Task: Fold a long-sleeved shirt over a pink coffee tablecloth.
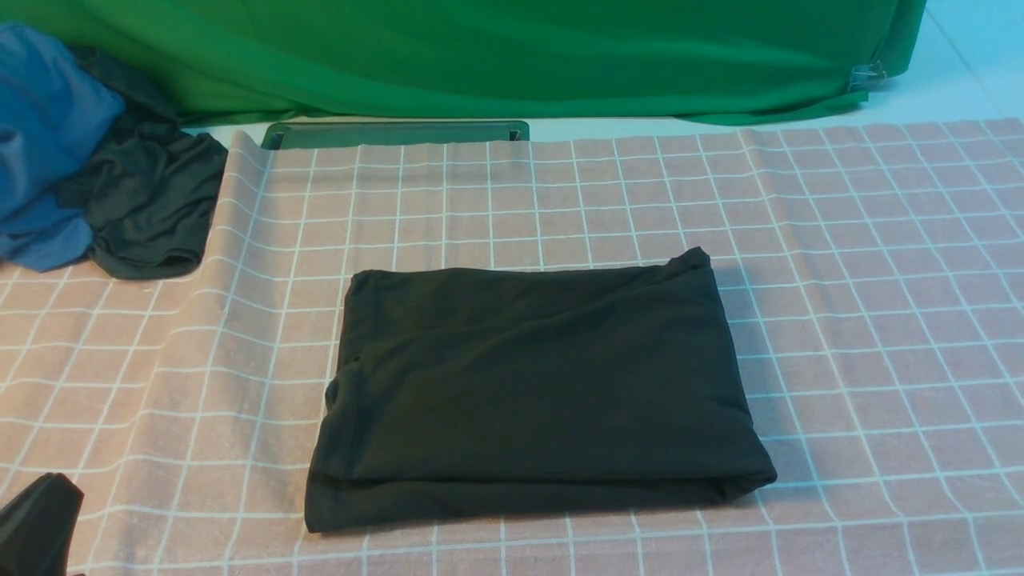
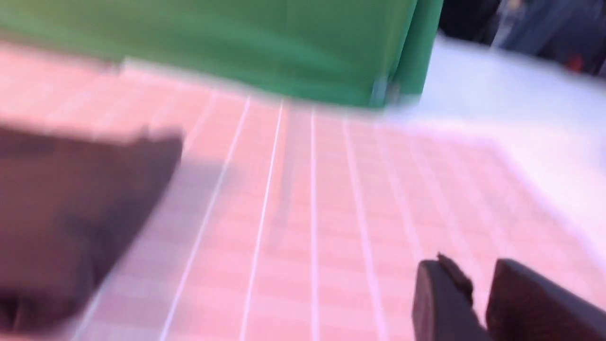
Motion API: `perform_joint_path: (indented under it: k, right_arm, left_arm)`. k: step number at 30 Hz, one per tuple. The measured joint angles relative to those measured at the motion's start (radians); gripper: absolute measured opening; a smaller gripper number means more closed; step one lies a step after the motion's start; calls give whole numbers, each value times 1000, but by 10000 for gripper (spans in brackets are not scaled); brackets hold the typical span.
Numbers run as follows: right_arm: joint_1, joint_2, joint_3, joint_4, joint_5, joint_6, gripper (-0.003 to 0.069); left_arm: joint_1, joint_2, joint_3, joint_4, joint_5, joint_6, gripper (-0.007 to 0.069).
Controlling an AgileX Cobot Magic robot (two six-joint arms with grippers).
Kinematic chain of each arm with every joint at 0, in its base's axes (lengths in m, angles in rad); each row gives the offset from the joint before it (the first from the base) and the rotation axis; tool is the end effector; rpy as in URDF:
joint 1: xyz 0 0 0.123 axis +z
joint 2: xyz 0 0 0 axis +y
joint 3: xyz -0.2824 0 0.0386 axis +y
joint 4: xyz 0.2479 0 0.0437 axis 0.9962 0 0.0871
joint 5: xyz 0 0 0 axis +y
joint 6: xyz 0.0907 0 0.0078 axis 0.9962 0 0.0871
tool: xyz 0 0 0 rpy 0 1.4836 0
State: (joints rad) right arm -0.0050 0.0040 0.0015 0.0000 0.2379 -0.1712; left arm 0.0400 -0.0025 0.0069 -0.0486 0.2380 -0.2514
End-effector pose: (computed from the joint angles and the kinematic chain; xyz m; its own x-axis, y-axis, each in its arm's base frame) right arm 0.0558 -0.0003 0.1908 -0.1541 -0.1696 -0.9734 -0.0216 0.9855 -0.1683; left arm 0.0555 0.0012 0.1893 -0.1389 -0.3000 -0.9438 -0.0728 0.9535 -0.2924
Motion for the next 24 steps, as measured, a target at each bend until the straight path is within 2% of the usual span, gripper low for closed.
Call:
perform_joint_path:
  k: [8, 24]
  right_arm:
    - [0, -4, 7, 0, 27, 3, 232]
    - [0, -4, 7, 0, 27, 7, 237]
  left_arm:
    - [0, 0, 0, 8, 2, 0, 13]
    - [0, 0, 0, 8, 3, 0, 13]
